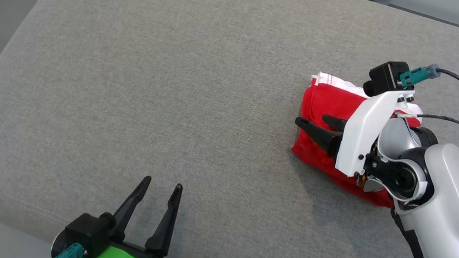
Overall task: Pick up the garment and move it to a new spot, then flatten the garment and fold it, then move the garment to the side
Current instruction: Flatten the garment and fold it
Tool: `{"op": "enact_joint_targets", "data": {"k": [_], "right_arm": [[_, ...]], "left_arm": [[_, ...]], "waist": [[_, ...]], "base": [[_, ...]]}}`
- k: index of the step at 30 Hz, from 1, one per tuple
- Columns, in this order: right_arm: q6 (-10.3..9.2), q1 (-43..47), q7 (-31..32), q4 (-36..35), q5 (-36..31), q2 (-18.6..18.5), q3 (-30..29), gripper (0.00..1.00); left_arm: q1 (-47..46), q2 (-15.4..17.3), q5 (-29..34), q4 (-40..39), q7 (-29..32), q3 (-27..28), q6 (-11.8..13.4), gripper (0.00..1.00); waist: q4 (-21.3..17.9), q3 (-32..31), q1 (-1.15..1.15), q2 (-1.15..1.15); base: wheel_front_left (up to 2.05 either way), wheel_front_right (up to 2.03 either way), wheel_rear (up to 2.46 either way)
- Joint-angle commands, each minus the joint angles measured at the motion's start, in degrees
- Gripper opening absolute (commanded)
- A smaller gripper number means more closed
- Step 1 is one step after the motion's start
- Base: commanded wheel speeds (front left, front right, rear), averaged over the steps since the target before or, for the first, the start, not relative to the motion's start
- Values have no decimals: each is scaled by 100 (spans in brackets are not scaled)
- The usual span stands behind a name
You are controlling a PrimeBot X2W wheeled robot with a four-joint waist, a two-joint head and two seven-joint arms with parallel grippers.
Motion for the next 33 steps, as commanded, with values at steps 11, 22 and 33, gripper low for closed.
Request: {"op": "enact_joint_targets", "data": {"k": [11, 22, 33], "right_arm": [[-1, 414, -2353, -1331, -559, -1013, -117, 63], [0, 570, -5635, 435, -2366, -948, 13, 0], [-5, 332, -6005, 796, -3037, -158, 406, 0]], "left_arm": [[443, 112, 185, -403, -21, 723, -18, 100], [-244, 49, 314, -630, -20, 428, -18, 100], [-526, 6, 447, -708, -20, 504, -18, 100]], "waist": [[-1037, -306, 0, 0], [-875, 803, 0, 0], [-659, 1325, 0, 0]], "base": [[0, 0, 0], [0, 0, 0], [0, 0, 0]]}}
